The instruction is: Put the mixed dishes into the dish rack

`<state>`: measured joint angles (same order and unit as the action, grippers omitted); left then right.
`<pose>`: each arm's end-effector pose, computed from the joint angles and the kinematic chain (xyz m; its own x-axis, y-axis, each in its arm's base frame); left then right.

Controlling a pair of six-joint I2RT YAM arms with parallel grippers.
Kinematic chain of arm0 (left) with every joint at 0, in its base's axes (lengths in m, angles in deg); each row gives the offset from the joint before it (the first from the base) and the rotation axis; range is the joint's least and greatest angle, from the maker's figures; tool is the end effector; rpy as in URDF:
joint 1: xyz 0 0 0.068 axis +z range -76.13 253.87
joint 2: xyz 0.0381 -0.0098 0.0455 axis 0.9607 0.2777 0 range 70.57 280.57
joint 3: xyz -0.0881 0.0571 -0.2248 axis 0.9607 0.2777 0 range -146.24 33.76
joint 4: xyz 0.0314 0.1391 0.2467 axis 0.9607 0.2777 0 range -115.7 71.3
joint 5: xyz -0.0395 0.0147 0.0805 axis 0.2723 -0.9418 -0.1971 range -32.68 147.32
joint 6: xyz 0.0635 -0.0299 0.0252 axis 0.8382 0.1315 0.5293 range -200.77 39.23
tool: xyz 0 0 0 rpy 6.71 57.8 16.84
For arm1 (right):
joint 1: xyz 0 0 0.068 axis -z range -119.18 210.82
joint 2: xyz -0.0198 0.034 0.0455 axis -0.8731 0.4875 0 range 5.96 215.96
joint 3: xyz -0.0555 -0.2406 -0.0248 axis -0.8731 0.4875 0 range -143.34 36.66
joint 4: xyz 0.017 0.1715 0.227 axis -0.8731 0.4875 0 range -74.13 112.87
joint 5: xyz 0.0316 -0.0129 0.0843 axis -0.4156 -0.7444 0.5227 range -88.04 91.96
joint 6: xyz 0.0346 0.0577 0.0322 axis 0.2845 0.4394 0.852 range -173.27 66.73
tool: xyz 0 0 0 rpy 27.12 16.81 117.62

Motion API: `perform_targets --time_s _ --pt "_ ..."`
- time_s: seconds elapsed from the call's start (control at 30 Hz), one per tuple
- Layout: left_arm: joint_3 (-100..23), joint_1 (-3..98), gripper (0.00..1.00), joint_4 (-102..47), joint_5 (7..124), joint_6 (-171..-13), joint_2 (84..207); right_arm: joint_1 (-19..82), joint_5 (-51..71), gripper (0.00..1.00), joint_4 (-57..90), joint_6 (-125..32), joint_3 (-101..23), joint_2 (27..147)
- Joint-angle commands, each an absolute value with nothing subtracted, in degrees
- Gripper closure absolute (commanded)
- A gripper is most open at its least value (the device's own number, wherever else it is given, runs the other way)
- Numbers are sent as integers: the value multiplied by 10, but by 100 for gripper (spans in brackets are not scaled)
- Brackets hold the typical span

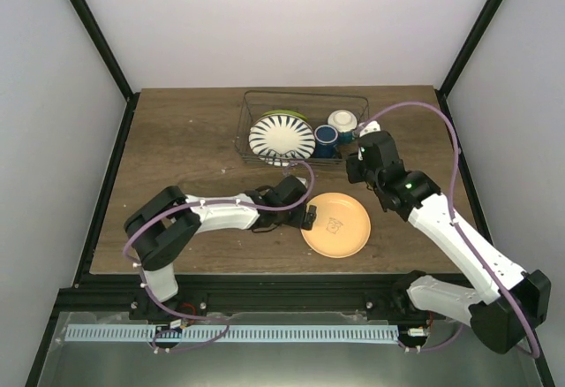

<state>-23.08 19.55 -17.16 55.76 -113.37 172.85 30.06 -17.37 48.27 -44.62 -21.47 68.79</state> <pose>0.2248 -0.3103 0.0857 -0.8298 0.2326 -0.5073 0.4222 0.8561 -0.2980 0.2610 0.1312 0.2830 -0.5509 -0.1628 -0.8185 -0.1749 0.9815 -0.0775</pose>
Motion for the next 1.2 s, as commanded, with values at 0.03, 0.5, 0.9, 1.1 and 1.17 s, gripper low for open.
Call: perform_targets --time_s 0.03,0.5,0.9,1.1,1.17 --pt "-253 187 0 -155 542 -1144 1760 304 -186 63 493 -442 -208 660" --pt "-260 165 65 -153 549 -1145 1788 304 -187 63 504 -439 -194 656" --pt "-204 168 100 -192 556 -1154 1731 305 -104 50 495 -417 -169 663" --pt "-100 217 100 -229 562 -1172 1623 306 -49 44 475 -396 -151 686" --pt "-65 241 100 -224 553 -1168 1573 306 -26 44 461 -392 -145 692"
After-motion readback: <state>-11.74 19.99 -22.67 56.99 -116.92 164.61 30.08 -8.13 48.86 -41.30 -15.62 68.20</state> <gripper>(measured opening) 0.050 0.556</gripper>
